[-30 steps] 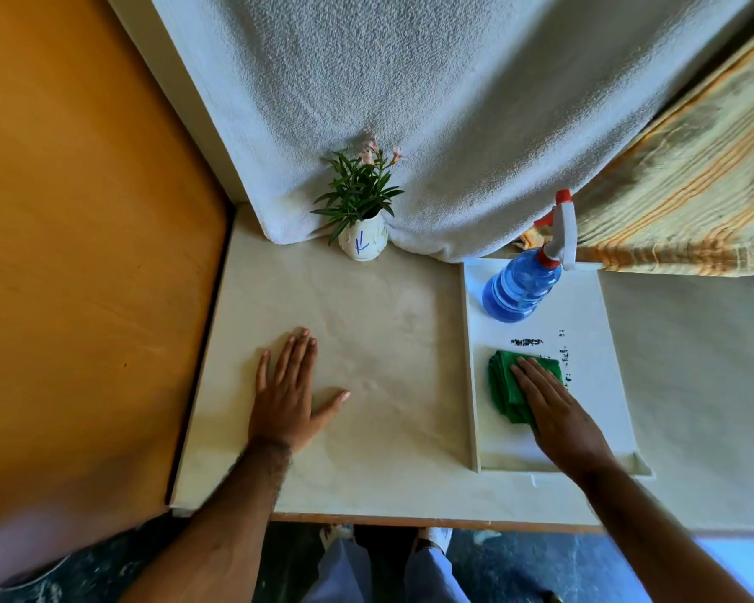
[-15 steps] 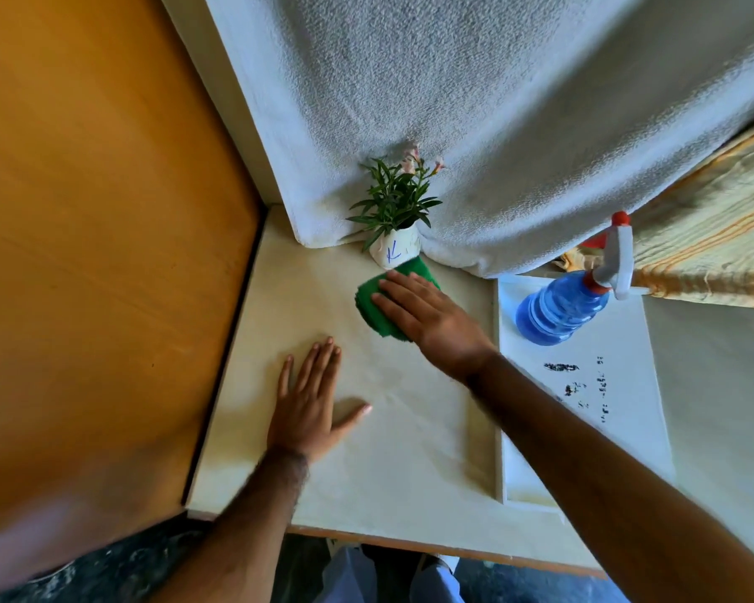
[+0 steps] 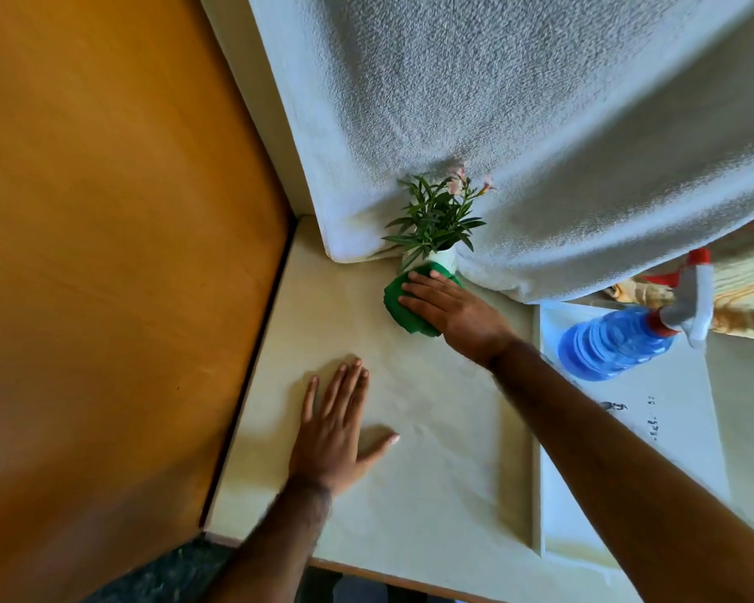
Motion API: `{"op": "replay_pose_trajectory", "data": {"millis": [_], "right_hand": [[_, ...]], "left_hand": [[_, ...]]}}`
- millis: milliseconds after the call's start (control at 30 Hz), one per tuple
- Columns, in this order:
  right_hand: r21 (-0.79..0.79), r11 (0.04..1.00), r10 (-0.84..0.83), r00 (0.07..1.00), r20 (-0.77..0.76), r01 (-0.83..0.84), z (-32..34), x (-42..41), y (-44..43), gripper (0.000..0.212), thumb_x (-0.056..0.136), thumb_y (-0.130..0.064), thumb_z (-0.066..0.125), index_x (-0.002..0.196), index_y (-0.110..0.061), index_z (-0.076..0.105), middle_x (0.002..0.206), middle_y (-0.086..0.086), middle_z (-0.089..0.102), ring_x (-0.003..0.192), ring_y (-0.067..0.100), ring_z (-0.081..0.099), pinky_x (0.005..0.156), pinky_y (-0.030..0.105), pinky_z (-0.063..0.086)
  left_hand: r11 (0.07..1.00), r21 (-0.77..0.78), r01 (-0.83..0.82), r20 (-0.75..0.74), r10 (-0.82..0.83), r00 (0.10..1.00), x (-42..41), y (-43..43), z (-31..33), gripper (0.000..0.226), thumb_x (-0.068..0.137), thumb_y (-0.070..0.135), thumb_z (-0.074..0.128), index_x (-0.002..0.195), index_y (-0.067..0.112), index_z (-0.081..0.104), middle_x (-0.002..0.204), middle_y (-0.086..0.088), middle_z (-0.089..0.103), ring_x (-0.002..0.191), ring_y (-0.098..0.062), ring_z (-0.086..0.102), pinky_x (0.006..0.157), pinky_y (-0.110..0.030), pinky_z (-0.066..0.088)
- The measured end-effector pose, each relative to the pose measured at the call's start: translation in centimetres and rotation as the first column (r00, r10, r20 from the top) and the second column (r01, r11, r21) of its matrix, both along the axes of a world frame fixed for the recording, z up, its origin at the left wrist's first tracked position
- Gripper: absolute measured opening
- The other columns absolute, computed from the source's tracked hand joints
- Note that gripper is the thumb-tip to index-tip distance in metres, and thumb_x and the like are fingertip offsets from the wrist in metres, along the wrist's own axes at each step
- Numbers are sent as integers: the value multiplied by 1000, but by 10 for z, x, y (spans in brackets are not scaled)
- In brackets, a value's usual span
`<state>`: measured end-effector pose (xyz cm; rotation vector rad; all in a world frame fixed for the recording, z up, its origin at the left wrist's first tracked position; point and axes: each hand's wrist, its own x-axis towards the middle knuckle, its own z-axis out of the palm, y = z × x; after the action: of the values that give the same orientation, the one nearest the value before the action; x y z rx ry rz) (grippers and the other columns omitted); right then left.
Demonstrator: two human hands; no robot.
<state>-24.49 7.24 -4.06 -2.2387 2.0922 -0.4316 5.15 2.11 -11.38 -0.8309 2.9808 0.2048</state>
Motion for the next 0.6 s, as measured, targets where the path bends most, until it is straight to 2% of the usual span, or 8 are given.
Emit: {"op": "replay_pose_trajectory", "data": {"millis": [67,133,233,333,433,533,600], "right_hand": [[6,1000,12,999,43,-12,-7,2,2,46,92,8,41,131,2,66,138,23,62,132,44,56,114,59,35],[34,999,-5,994,112,1,-13,6,6,53,83,23,54,130,4,65,138,26,62,131,46,55,114,61,36],[34,998,-65,984,165,60,-17,10,12,60,77,30,56,131,3,65,138,26,61,133,47,53,114,61,38],[-68,998,-5,991,130,14,-12,18,12,54,83,26,56,130,1,67,137,23,64,134,44,54,113,59,42],[-149,987,63,996,61,-53,1,17,-1,40,99,7,45,131,-2,67,138,18,64,135,38,54,117,53,39],[-135,989,68,997,46,-61,11,5,-16,41,98,1,40,126,0,70,132,20,67,126,40,61,113,56,42],[-91,991,100,994,43,-96,9,-3,-19,38,93,6,48,124,2,70,130,23,68,126,43,61,111,60,42]], "left_hand": [[1000,-3,2,0,-2,1000,0,0,1,107,91,87,34,167,12,23,177,-8,20,162,-29,24,126,-61,29],[1000,-3,3,-4,-3,1000,0,1,2,106,91,87,35,167,12,24,177,-8,22,162,-28,24,126,-62,30],[1000,-2,5,2,-5,1000,0,1,2,106,92,86,35,167,12,25,177,-8,22,162,-27,25,125,-63,34],[1000,7,2,13,-2,1000,1,1,2,107,91,87,36,167,13,24,177,-8,21,162,-28,24,124,-64,34],[1000,9,-4,32,4,999,-1,1,4,107,91,87,35,167,12,24,177,-8,21,162,-28,24,124,-63,35],[1000,11,-7,44,7,999,-1,1,6,107,91,88,32,167,13,24,177,-8,20,162,-29,23,125,-63,34],[1000,10,-5,43,5,999,-1,1,5,107,91,88,31,167,13,24,176,-9,21,162,-30,24,125,-62,33]]}}
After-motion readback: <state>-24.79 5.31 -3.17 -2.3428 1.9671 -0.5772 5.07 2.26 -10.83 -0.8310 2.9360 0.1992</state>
